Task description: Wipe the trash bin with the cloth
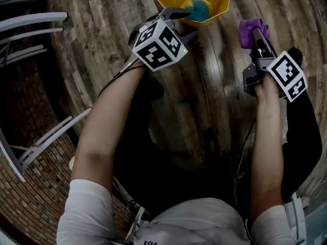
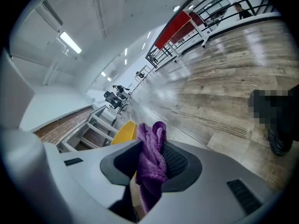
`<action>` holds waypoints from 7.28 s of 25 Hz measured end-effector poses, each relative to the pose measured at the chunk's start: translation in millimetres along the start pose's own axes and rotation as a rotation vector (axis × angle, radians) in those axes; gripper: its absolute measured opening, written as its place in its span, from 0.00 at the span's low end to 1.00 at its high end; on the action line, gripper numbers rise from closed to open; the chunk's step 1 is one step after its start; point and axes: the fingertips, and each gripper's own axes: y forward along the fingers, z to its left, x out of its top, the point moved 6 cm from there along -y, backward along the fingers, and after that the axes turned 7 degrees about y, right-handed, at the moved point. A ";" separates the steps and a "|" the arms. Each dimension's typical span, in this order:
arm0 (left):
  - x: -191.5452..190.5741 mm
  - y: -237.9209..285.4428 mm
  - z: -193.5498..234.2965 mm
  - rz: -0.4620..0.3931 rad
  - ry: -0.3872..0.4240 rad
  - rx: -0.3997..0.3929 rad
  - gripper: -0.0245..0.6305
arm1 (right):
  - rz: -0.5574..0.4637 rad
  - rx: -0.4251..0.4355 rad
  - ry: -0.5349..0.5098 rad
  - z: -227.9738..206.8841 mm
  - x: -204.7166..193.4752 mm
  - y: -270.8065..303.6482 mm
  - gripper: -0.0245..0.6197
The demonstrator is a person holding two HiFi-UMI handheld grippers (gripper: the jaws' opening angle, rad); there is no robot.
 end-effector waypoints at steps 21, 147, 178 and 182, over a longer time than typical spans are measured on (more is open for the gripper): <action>13.3 11.0 -36.7 0.197 -0.140 -0.201 0.06 | 0.089 0.011 -0.035 11.2 -10.1 1.4 0.22; 20.2 -5.3 -76.7 0.297 -0.200 -0.264 0.10 | -0.066 0.204 0.411 -14.7 -33.8 12.7 0.22; 34.7 -4.8 -77.8 0.284 -0.081 -0.294 0.07 | 0.045 0.095 0.386 -55.8 -88.7 93.8 0.22; 34.6 -5.7 -78.2 0.284 -0.076 -0.299 0.08 | 0.058 0.063 0.369 -64.9 -95.6 105.2 0.22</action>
